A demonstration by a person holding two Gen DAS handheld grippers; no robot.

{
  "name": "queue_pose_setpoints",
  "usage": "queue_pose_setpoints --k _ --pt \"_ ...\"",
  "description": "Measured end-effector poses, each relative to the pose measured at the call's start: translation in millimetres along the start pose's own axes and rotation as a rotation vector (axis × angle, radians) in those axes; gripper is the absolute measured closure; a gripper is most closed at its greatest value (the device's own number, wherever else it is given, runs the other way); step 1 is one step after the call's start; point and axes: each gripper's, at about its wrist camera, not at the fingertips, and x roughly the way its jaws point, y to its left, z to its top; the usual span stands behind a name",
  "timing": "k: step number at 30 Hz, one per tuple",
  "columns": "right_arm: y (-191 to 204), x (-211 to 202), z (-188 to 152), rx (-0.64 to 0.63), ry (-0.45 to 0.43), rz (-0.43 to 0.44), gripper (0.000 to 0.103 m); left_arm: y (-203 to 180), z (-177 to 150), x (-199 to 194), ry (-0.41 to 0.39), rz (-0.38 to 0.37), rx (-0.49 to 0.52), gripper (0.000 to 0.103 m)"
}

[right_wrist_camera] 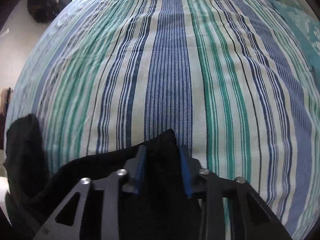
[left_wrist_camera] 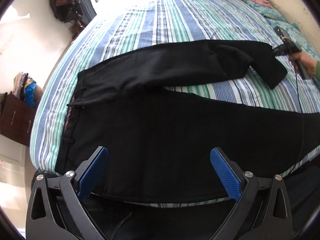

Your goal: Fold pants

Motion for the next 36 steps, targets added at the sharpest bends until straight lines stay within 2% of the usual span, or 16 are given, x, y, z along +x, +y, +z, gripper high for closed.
queue_pose_setpoints --k 3,5,7,10,11,13,15,19,21,22,24,26,28,30,33,36 --pt "-9 -33 12 -0.083 -0.107 -0.158 0.093 -13 2 6 0.000 0.000 0.024 0.001" --pt "-38 -65 17 -0.050 -0.228 -0.343 0.093 -21 4 6 -0.010 -0.008 0.035 0.001" --pt "-75 -81 16 0.044 -0.287 -0.407 0.091 -28 6 7 -0.011 -0.022 0.046 0.001" --pt "-108 -64 11 0.177 -0.235 -0.488 0.055 -40 11 12 -0.006 -0.024 0.073 0.001" --pt "-112 -58 6 0.194 -0.217 -0.509 0.050 -41 15 14 -0.013 -0.015 0.077 0.001" --pt "-111 -63 -10 0.227 -0.289 -0.484 0.050 -37 31 20 -0.044 0.005 0.061 0.001" --pt "-98 -73 -26 0.251 -0.379 -0.360 0.050 -27 59 33 -0.111 0.030 0.023 0.001" --pt "-32 -57 -39 0.199 -0.385 0.063 0.031 -2 126 93 -0.245 0.165 -0.063 0.001" --pt "3 -40 -43 0.174 -0.333 0.200 0.030 9 149 140 -0.209 0.281 -0.077 0.001" --pt "19 -31 -44 0.142 -0.303 0.205 0.030 16 156 168 -0.134 0.331 -0.082 0.001" --pt "43 -7 -47 0.051 -0.218 0.058 0.030 31 157 208 0.008 0.308 -0.084 0.000" --pt "46 -1 -53 -0.011 -0.232 -0.050 0.029 42 151 203 -0.023 0.264 -0.092 0.000" --pt "31 -5 -56 0.032 -0.226 -0.227 0.018 47 146 190 -0.027 0.310 -0.056 0.000" --pt "13 -16 -64 0.109 -0.218 -0.334 0.016 48 136 167 -0.068 0.283 -0.051 0.001" --pt "9 -58 -93 0.119 -0.319 -0.339 0.017 33 107 132 -0.106 0.182 -0.025 0.001" --pt "44 -103 -143 0.099 -0.404 -0.224 0.017 -3 69 103 -0.124 0.091 0.012 0.001"
